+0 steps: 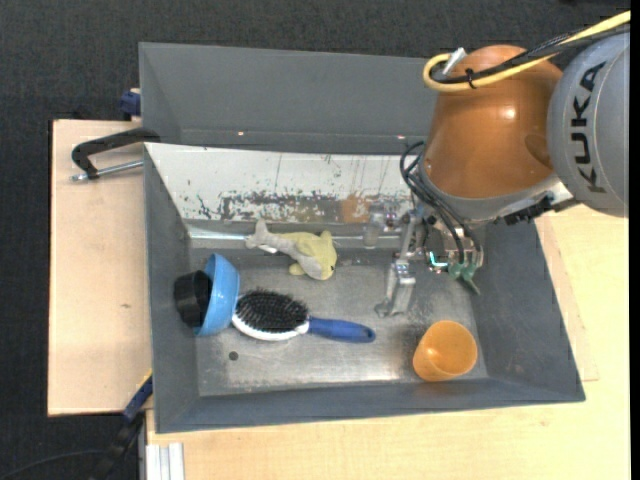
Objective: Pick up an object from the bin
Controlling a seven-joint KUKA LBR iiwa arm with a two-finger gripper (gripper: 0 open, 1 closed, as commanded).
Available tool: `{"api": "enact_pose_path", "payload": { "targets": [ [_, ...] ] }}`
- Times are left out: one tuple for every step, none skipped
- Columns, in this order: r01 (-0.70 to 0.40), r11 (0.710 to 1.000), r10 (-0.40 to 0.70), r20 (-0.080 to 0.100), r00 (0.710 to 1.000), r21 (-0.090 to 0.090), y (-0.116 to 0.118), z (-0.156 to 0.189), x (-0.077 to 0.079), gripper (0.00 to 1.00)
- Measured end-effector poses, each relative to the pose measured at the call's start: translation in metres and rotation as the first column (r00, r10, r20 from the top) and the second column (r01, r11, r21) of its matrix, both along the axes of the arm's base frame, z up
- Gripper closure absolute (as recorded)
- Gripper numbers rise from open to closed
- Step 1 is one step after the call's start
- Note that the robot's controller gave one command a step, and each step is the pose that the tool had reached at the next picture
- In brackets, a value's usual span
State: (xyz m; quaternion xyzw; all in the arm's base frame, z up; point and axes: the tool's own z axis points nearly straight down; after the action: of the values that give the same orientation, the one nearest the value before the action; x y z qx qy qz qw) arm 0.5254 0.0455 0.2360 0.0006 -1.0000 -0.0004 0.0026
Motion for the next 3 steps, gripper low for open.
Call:
{"api": "enact_pose_path", "payload": {
  "targets": [
    [0.041,0.999,-0.041,-0.004,0.999,0.000,0.059,-0.170,-0.026,0.00],
    [-0.056,0.998,0.056,0.013,0.998,0.003,0.100,-0.134,-0.033,0.00],
    [0.028,1.000,-0.028,0.011,1.000,0.003,0.102,-0.124,-0.033,0.00]
  ]
}}
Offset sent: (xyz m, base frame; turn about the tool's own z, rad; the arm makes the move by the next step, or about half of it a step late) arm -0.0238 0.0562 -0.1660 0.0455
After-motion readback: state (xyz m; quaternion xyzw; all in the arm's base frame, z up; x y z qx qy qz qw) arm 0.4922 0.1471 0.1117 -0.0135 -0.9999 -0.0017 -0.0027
